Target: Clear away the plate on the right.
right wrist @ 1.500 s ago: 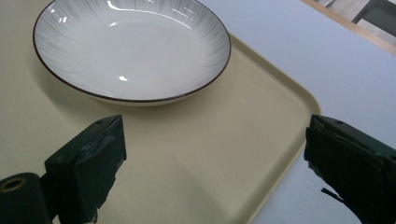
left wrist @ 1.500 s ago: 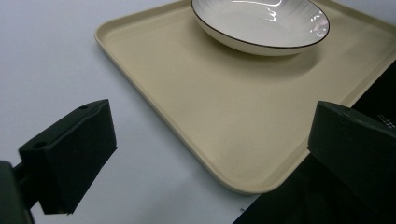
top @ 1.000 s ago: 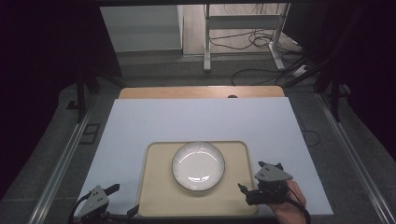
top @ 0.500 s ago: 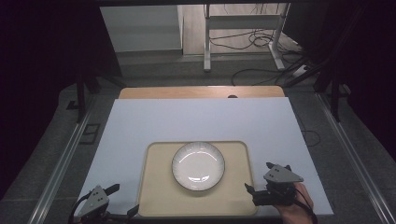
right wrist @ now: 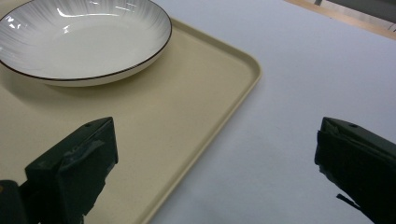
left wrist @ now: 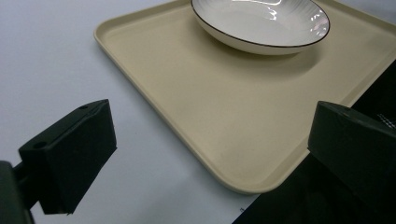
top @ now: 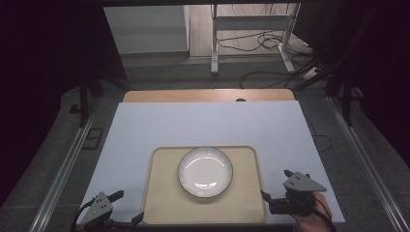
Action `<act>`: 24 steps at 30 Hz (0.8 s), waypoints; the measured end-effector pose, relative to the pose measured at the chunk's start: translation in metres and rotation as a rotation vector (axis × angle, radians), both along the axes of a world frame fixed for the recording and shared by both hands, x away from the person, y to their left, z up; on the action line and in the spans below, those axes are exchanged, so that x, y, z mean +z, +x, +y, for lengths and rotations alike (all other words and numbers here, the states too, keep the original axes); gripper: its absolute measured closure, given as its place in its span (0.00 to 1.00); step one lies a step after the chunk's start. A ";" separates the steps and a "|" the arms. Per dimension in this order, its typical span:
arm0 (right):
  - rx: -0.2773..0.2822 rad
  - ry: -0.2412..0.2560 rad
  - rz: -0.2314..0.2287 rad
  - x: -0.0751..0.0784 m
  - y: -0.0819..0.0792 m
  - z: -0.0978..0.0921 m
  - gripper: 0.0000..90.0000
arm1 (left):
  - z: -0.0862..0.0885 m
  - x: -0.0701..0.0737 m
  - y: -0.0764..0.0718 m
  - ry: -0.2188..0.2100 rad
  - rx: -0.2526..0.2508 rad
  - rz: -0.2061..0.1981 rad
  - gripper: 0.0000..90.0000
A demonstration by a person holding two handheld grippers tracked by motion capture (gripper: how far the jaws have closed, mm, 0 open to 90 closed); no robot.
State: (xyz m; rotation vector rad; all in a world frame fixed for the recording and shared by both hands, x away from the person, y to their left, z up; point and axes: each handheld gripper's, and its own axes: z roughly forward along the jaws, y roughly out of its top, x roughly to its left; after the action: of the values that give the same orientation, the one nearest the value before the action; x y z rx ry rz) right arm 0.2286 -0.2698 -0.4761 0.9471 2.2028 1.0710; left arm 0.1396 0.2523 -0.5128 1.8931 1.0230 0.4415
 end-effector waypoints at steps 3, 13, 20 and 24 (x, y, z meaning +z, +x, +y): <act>-0.010 0.007 -0.001 0.000 -0.001 -0.005 0.00 | 0.000 0.000 0.000 0.001 0.000 0.000 0.01; -0.057 0.044 0.003 -0.004 -0.006 -0.023 0.00 | 0.000 0.000 0.000 0.001 0.000 0.002 0.01; -0.084 0.064 0.008 -0.008 -0.010 -0.035 0.00 | 0.000 0.000 0.000 0.001 0.001 0.003 0.01; -0.097 0.073 0.020 -0.012 -0.012 -0.042 0.00 | 0.000 0.000 0.000 0.001 0.001 0.004 0.01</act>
State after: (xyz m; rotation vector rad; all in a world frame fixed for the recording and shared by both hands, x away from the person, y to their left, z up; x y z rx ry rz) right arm 0.2169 -0.3113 -0.4880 1.0892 2.1226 1.1069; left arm 0.1399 0.2523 -0.5130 1.8953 1.0265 0.4383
